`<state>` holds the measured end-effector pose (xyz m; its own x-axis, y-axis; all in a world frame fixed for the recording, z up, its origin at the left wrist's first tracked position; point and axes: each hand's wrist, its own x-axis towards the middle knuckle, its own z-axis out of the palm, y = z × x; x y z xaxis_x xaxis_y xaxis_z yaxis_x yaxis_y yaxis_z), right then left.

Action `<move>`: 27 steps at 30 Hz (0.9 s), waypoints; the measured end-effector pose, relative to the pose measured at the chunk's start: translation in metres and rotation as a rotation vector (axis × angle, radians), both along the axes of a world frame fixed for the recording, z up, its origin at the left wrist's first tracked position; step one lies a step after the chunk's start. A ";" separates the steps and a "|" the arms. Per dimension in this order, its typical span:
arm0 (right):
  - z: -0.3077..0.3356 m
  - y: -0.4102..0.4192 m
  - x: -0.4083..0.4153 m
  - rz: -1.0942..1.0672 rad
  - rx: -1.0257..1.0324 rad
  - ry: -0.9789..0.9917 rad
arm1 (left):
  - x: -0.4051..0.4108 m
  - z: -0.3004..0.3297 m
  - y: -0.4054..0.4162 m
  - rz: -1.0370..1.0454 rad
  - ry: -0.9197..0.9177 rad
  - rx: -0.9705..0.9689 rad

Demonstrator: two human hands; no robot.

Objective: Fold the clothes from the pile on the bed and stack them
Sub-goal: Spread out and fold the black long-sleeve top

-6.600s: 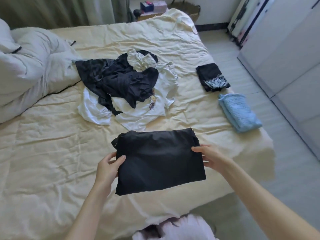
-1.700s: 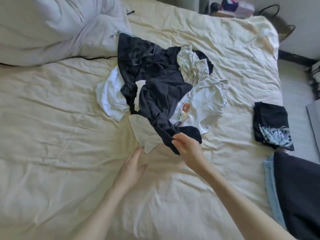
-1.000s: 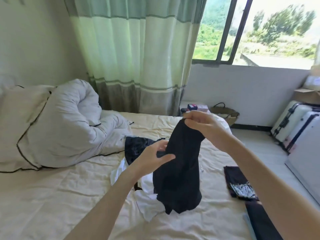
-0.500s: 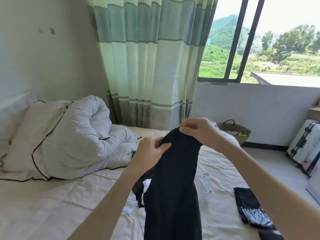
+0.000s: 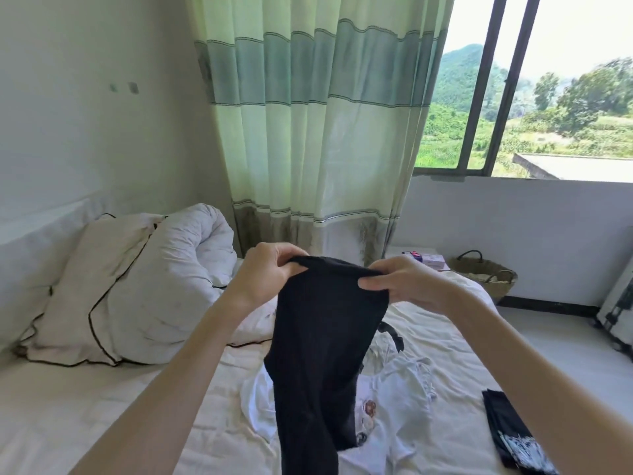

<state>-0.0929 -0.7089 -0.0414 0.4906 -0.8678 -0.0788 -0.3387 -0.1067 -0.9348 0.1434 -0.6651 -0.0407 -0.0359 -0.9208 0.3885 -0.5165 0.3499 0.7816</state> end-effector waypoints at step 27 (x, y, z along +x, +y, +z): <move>0.024 -0.015 0.034 -0.127 0.117 -0.182 | -0.051 -0.051 0.010 0.108 0.162 -0.209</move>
